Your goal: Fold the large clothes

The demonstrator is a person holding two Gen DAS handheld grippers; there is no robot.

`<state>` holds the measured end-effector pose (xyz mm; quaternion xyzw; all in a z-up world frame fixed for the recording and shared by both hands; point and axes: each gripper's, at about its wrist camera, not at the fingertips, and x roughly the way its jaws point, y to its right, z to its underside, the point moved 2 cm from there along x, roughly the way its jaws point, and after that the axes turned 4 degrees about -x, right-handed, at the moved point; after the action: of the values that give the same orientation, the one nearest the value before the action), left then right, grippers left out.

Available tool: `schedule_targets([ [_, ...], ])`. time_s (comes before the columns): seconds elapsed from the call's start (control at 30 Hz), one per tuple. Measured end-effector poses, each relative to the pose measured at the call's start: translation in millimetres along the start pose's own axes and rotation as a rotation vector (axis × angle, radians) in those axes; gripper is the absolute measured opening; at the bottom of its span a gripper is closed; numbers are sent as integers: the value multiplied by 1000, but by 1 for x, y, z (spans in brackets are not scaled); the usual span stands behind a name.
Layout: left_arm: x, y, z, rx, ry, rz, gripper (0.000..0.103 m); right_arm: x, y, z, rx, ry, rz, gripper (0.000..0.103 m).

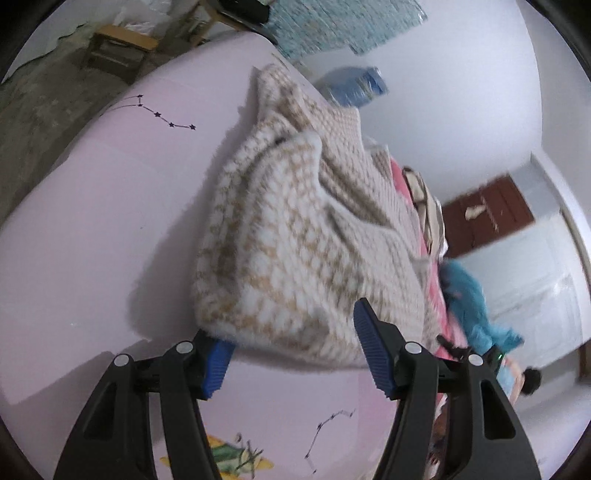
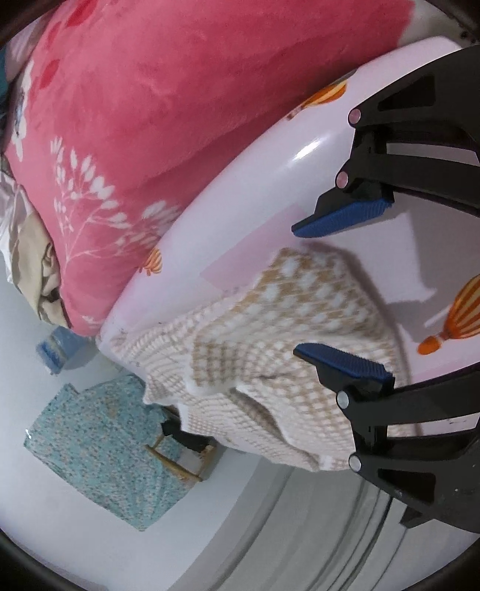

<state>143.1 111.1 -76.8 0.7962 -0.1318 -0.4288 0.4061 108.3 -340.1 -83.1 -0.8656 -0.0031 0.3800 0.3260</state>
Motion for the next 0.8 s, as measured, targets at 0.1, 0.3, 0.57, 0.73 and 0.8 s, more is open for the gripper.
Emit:
schedule_targets([
  [0.1, 2, 0, -4, -28, 31, -16, 55, 7, -4, -2, -7, 13, 13, 45],
  [0.3, 4, -1, -10, -30, 77, -149, 26, 10, -20, -1, -93, 62, 99, 28],
  [0.57, -17, 47, 5, 304, 194, -338, 10, -20, -45, 4, -246, 155, 155, 11],
  [0.73, -38, 62, 3, 352, 190, -299, 9, -45, -49, 8, -262, 170, 114, 10],
  [0.8, -53, 59, 5, 353, 175, -280, 9, -50, -49, 13, -256, 161, 107, 10],
])
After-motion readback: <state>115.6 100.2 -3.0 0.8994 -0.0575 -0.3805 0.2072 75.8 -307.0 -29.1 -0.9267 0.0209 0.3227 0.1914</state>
